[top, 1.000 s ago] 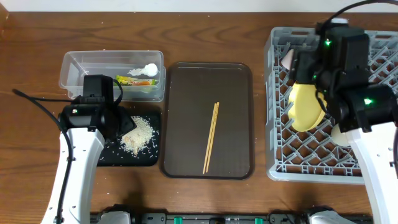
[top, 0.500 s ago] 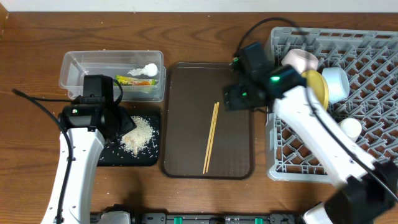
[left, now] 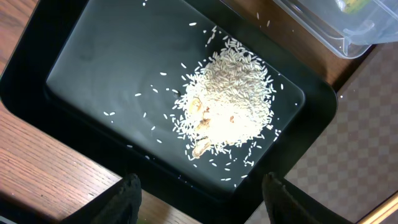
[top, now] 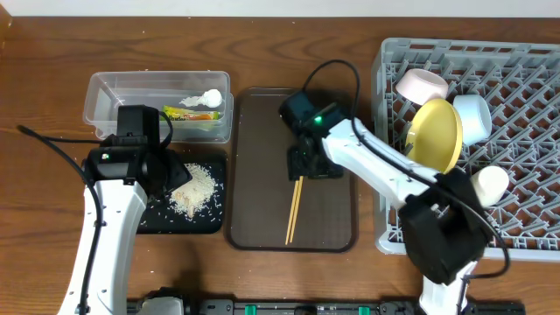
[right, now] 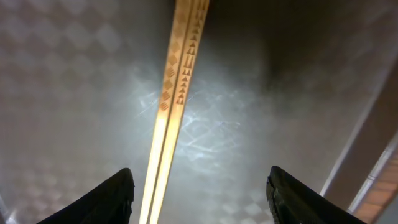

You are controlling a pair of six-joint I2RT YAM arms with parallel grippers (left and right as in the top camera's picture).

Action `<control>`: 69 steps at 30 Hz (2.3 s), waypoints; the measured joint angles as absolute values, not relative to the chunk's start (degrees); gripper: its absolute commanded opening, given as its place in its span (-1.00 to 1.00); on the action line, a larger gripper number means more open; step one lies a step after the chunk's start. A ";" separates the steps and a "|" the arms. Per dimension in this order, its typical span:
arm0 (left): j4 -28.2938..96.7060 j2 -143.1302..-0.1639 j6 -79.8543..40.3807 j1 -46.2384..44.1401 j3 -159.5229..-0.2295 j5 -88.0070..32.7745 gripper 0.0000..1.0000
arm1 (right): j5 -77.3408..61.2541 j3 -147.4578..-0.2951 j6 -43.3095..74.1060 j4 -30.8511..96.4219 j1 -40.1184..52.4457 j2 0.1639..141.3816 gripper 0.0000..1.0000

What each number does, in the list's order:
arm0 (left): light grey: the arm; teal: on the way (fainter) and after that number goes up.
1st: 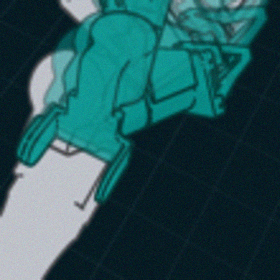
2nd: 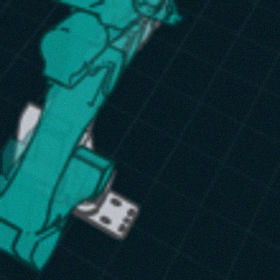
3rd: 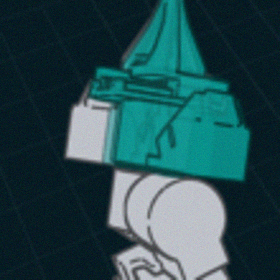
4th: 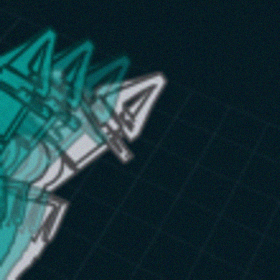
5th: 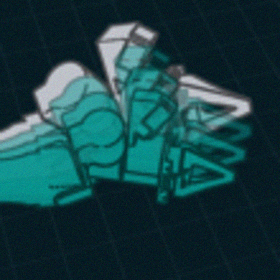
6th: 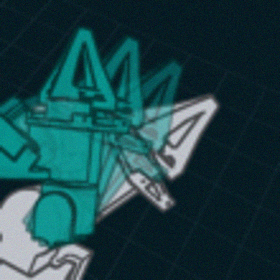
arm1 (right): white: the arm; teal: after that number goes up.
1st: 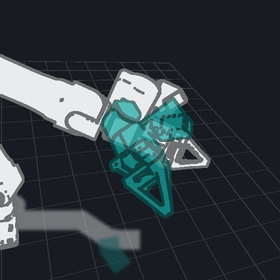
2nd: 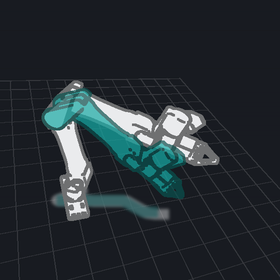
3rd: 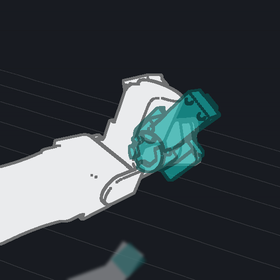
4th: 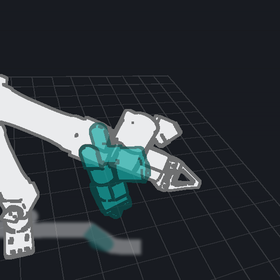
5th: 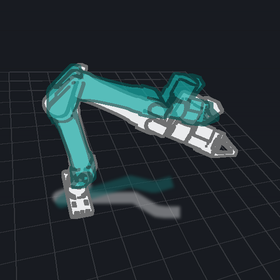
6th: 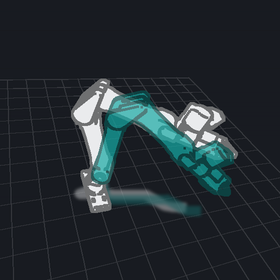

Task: Sort waste into correct bins and load items into the dishwasher rack
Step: 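Move the right gripper to the chopsticks and grasp one, then carry the chopstick with the right gripper and insert it into the rack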

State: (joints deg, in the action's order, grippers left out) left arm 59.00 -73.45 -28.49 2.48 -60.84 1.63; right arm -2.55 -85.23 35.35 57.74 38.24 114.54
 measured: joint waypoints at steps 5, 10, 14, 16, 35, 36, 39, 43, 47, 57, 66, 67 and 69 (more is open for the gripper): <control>59.02 -73.45 -28.49 2.48 -60.84 1.63 0.31 | -2.55 -85.21 36.25 57.56 38.59 117.80 0.33; 59.02 -73.45 -28.49 2.48 -60.84 1.63 0.31 | -1.69 -85.14 36.71 57.63 39.09 118.58 0.33; 59.02 -73.45 -28.49 2.48 -60.84 1.63 0.31 | -1.37 -85.12 36.86 58.04 39.42 118.58 0.33; 59.02 -73.45 -28.49 2.48 -60.84 1.63 0.31 | -1.23 -85.12 36.93 58.02 39.42 118.58 0.33; 59.02 -73.45 -28.49 2.48 -60.84 1.63 0.31 | -0.49 -81.71 38.70 56.38 39.46 118.58 0.35; 59.02 -73.45 -28.49 2.48 -60.84 1.63 0.31 | -0.62 -81.45 38.83 56.29 39.46 118.56 0.34; 59.02 -73.45 -28.49 2.48 -60.84 1.61 0.31 | -0.64 -81.30 38.92 56.10 39.46 118.52 0.33; 59.02 -73.45 -28.49 2.48 -60.84 1.63 0.31 | -0.82 -81.30 39.13 55.81 39.46 118.50 -0.11; 59.02 -73.45 -28.49 2.48 -60.84 1.63 0.31 | -1.06 -81.23 39.66 55.57 39.46 118.50 -0.43; 59.02 -73.45 -28.49 2.48 -60.84 1.63 0.31 | -1.06 -81.21 39.97 55.66 39.44 118.50 -0.98; 59.02 -73.45 -28.49 2.48 -60.84 1.63 0.31 | -1.61 -81.21 39.48 55.70 39.11 118.34 -0.98; 59.02 -73.45 -28.49 2.48 -60.84 1.63 0.31 | -1.87 -81.21 38.85 55.79 38.83 118.26 -0.98; 59.02 -73.45 -28.49 2.48 -60.84 1.63 0.31 | -2.79 -81.21 37.43 56.14 37.82 117.93 -0.98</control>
State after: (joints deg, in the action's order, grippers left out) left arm 59.02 -73.45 -28.49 2.48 -60.84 1.63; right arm -2.79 -81.21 37.43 56.14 37.82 117.93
